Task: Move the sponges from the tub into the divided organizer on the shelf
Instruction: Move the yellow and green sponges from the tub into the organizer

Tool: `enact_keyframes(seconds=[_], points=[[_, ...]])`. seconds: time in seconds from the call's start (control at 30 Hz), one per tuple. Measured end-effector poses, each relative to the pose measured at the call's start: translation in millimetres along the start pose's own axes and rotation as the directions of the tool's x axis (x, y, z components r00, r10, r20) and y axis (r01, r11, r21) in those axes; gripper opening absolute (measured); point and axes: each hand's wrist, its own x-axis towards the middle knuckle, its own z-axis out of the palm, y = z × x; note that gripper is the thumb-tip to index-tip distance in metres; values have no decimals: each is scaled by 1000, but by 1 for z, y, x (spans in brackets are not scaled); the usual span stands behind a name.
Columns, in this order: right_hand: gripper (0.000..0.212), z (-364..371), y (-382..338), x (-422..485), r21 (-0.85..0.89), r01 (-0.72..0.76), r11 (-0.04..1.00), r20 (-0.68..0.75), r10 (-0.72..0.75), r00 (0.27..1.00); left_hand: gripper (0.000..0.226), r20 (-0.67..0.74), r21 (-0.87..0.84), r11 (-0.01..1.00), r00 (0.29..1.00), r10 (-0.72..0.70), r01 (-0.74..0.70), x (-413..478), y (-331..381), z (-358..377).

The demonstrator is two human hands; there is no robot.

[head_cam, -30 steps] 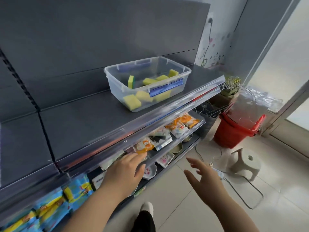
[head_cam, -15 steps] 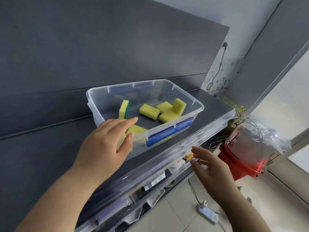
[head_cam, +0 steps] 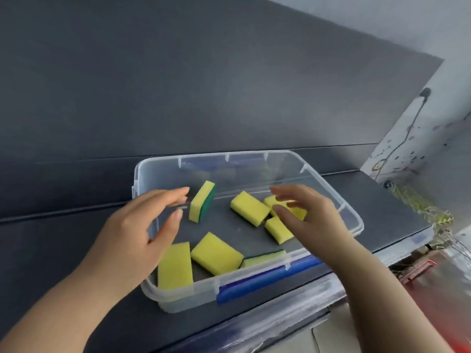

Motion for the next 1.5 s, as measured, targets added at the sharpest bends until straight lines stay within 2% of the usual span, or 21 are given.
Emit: enact_keyframes(seconds=[0.1,0.2,0.27,0.4,0.47,0.53,0.63,0.7,0.77,0.83,0.9,0.97,1.0,1.07,1.17,1.23,1.3,1.4,1.5], points=[[38,12,27,66,-180,52,982,334,12,943,34,-63,27,997,995,-74,76,7,4,12],[52,39,55,117,-358,246,901,569,2,822,32,-135,69,987,982,-136,146,10,9,22],[65,58,73,138,-439,370,819,692,46,721,34,-175,108,977,971,-165,185,10,13,28],[86,85,95,157,-464,601,651,852,142,503,36,-222,161,946,945,-242,280,9,24,39],[89,92,96,160,-439,677,591,881,136,453,37,-210,196,923,934,-290,331,11,28,47],[89,92,94,162,-427,739,521,892,110,438,34,-184,237,900,926,-329,366,16,31,55],[82,79,90,161,-407,736,541,888,46,457,32,-62,370,866,939,-337,335,34,33,65],[64,61,89,156,-365,695,619,847,-88,524,33,52,455,842,936,-349,289,52,31,72],[46,40,92,150,-291,639,712,761,-233,606,33,124,586,762,899,-420,275,71,20,79],[41,15,95,143,-229,566,792,683,-284,673,28,175,779,584,816,-551,227,93,4,91],[42,-10,100,134,-197,477,857,623,-266,735,20,208,887,432,691,-692,166,114,-9,107],[44,-31,106,121,-178,407,896,559,-248,791,25,234,909,388,590,-773,149,128,-19,125],[43,-39,109,115,-174,392,903,529,-250,811,29,246,907,392,562,-790,153,132,-24,134],[42,-49,115,103,-164,377,911,487,-258,835,30,268,883,430,552,-790,188,136,-31,149],[41,-56,122,92,-141,337,931,457,-241,856,28,343,778,587,630,-697,226,141,-33,158],[41,-58,127,87,-142,300,943,448,-209,869,30,408,738,654,659,-631,169,144,-33,159],[41,-59,130,85,-161,277,947,436,-184,881,37,469,744,665,658,-589,65,147,-33,160],[41,-61,132,84,-138,244,960,392,-174,903,61,562,745,666,561,-609,-23,151,-36,167],[41,-62,132,84,-132,227,965,355,-168,920,78,622,714,700,455,-638,5,154,-38,180]])
